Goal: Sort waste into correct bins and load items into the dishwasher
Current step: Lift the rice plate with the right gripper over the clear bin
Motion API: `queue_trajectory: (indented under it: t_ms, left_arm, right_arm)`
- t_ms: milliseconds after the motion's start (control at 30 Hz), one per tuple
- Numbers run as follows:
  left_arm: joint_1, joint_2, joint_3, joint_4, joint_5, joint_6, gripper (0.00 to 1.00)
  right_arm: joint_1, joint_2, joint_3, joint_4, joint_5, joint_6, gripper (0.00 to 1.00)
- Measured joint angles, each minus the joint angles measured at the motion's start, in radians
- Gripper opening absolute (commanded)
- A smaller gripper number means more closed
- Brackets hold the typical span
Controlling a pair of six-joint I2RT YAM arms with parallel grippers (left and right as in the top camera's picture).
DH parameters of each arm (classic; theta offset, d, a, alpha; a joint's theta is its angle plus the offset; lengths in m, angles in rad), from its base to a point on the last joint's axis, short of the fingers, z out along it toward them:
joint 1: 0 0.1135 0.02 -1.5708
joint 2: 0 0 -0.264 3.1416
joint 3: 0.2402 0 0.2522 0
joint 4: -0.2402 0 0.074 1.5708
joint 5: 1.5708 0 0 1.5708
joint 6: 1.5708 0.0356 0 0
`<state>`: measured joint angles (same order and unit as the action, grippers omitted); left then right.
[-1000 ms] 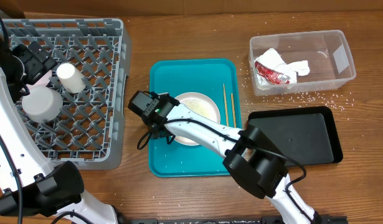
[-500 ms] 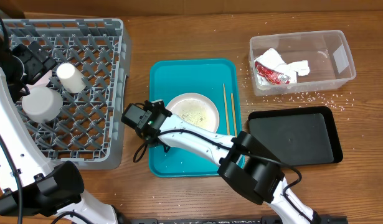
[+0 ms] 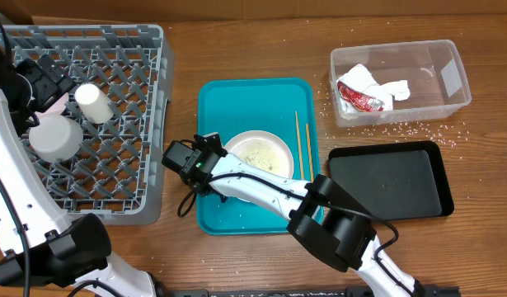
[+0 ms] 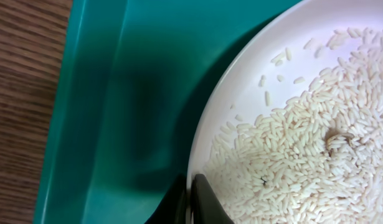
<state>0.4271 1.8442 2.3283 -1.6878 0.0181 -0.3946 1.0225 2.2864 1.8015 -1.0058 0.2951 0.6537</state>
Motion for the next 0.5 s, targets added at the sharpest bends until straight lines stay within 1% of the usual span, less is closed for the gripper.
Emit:
queue_trajectory:
  t_ms: [233,500]
  left_arm:
    - [0.0,0.0,0.0,0.0,0.0,0.0,1.0]
    - [0.0,0.0,0.0,0.0,0.0,0.0,1.0]
  right_arm:
    - [0.0,0.0,0.028,-0.072,0.028,0.001,0.04]
    - [0.0,0.003,0.111,-0.177,0.061,0.0,0.04]
